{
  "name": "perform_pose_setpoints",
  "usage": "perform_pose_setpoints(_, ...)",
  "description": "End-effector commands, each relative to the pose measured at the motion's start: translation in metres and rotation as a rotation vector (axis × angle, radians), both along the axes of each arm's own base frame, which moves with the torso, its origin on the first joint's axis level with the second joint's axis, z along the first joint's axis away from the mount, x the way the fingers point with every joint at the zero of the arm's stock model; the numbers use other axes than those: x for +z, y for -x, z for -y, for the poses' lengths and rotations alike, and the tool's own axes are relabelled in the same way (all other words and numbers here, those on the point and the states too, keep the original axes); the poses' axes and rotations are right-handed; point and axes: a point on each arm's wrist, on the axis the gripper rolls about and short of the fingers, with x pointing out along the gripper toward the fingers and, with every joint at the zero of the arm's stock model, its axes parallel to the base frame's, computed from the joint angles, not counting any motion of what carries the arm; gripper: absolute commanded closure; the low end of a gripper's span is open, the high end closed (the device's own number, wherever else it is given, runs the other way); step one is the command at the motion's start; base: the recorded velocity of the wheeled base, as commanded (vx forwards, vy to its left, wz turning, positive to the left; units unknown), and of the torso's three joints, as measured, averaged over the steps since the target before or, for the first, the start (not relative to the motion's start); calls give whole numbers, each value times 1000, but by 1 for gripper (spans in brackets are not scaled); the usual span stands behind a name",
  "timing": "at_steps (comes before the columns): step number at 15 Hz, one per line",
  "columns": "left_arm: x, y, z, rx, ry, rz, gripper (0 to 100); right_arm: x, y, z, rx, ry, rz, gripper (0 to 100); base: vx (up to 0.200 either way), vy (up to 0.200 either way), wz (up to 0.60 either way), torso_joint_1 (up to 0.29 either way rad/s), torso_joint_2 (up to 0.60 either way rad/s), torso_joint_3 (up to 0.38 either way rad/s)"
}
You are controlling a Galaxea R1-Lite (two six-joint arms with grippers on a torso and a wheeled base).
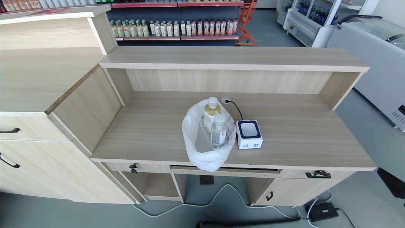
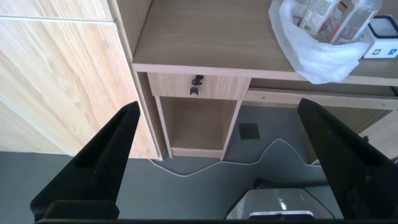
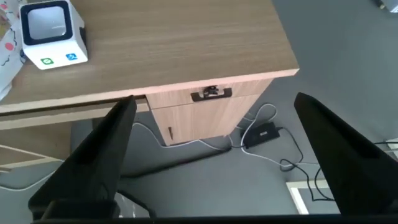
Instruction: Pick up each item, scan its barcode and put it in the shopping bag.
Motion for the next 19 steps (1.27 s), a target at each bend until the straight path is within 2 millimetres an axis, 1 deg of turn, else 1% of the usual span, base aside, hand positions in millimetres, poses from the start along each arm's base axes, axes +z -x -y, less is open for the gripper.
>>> perform_pose_setpoints(1, 0, 0, 0, -1, 0, 0, 0, -23, 67, -19, 20, 30, 67, 0, 0, 0, 0, 0, 0, 0)
perform_pose_setpoints(2, 0, 0, 0, -1, 0, 0, 0, -37, 86, -22, 44, 31, 65, 0, 0, 0, 0, 0, 0, 0)
perform_pose_setpoints(3, 0, 0, 0, -1, 0, 0, 0, -49, 101, -23, 57, 32, 82, 0, 0, 0, 0, 0, 0, 0)
perform_pose_setpoints(4, 0, 0, 0, -1, 0, 0, 0, -57, 108, -24, 59, 30, 106, 0, 0, 0, 0, 0, 0, 0)
perform_pose_setpoints(7, 0, 0, 0, -1, 0, 0, 0, -58, 112, -24, 107, -22, 153, 0, 0, 0, 0, 0, 0, 0)
perform_pose_setpoints(9, 0, 0, 0, -1, 0, 0, 0, -63, 115, -23, 129, -111, 167, 0, 0, 0, 0, 0, 0, 0)
perform_pose_setpoints(10, 0, 0, 0, -1, 0, 0, 0, -64, 117, -23, 132, -119, 186, 0, 0, 0, 0, 0, 0, 0)
perform_pose_setpoints(19, 0, 0, 0, -1, 0, 0, 0, -64, 117, -23, 136, -115, 184, 0, 0, 0, 0, 0, 0, 0)
